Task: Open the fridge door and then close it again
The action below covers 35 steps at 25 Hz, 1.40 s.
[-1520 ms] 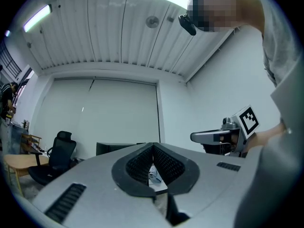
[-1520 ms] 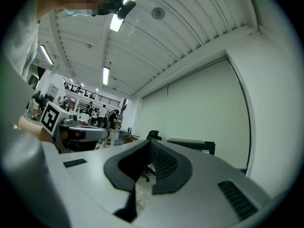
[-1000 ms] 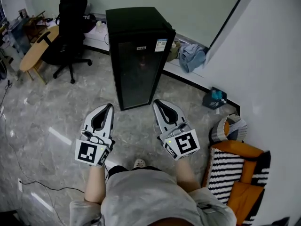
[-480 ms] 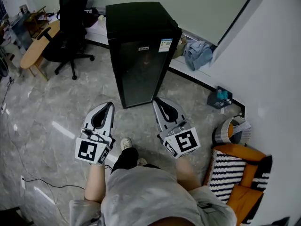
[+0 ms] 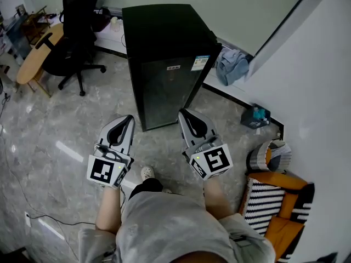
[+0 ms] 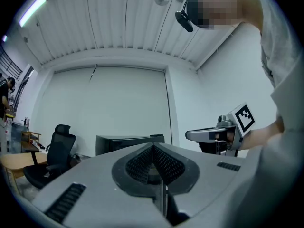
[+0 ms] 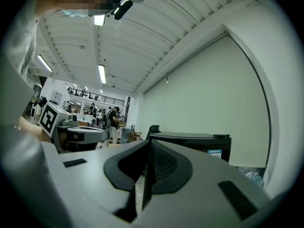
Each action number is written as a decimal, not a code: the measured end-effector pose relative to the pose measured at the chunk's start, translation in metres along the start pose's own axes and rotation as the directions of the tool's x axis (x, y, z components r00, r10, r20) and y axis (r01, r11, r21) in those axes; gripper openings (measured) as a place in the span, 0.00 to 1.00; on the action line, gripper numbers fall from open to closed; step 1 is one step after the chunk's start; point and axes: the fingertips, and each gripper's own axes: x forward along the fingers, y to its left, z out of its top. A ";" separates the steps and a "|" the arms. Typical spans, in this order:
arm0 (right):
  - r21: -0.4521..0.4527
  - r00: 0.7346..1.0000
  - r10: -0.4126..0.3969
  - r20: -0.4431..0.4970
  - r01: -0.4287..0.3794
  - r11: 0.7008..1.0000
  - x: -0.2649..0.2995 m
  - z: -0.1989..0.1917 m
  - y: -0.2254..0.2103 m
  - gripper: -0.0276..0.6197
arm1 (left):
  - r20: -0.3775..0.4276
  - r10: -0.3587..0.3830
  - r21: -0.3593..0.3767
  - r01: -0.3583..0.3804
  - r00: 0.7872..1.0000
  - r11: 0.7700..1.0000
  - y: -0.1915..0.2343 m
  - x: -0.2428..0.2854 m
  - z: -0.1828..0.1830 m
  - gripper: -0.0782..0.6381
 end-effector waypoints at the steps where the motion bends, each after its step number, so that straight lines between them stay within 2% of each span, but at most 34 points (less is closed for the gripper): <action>1: 0.002 1.000 -0.004 -0.006 0.004 1.000 0.008 -0.003 -0.002 0.08 | -0.005 -0.002 -0.003 0.002 1.000 1.000 0.008 0.005 -0.003 0.13; 10: 0.058 0.996 -0.022 -0.090 0.027 0.998 0.062 -0.046 -0.013 0.08 | -0.094 -0.011 -0.070 0.005 0.995 0.998 0.057 0.039 -0.049 0.13; 22: 0.098 0.985 -0.034 -0.167 0.051 0.994 0.098 -0.090 -0.024 0.08 | -0.212 -0.074 -0.115 0.051 0.974 0.992 0.085 0.068 -0.124 0.13; 30: 0.100 0.980 -0.049 -0.195 0.069 0.993 0.107 -0.102 -0.032 0.08 | -0.310 -0.103 -0.090 0.078 0.945 0.993 0.109 0.096 -0.175 0.13; 31: 0.101 0.979 -0.051 -0.199 0.072 0.992 0.108 -0.104 -0.033 0.08 | -0.324 -0.110 -0.088 0.085 0.940 0.992 0.112 0.100 -0.182 0.15; 33: 0.101 0.977 -0.055 -0.206 0.077 0.992 0.109 -0.107 -0.035 0.08 | -0.355 -0.126 -0.092 0.100 0.926 0.991 0.117 0.108 -0.197 0.27; 35: 0.100 0.976 -0.059 -0.212 0.082 0.992 0.109 -0.109 -0.036 0.08 | -0.385 -0.137 -0.093 0.110 0.913 0.990 0.122 0.116 -0.212 0.28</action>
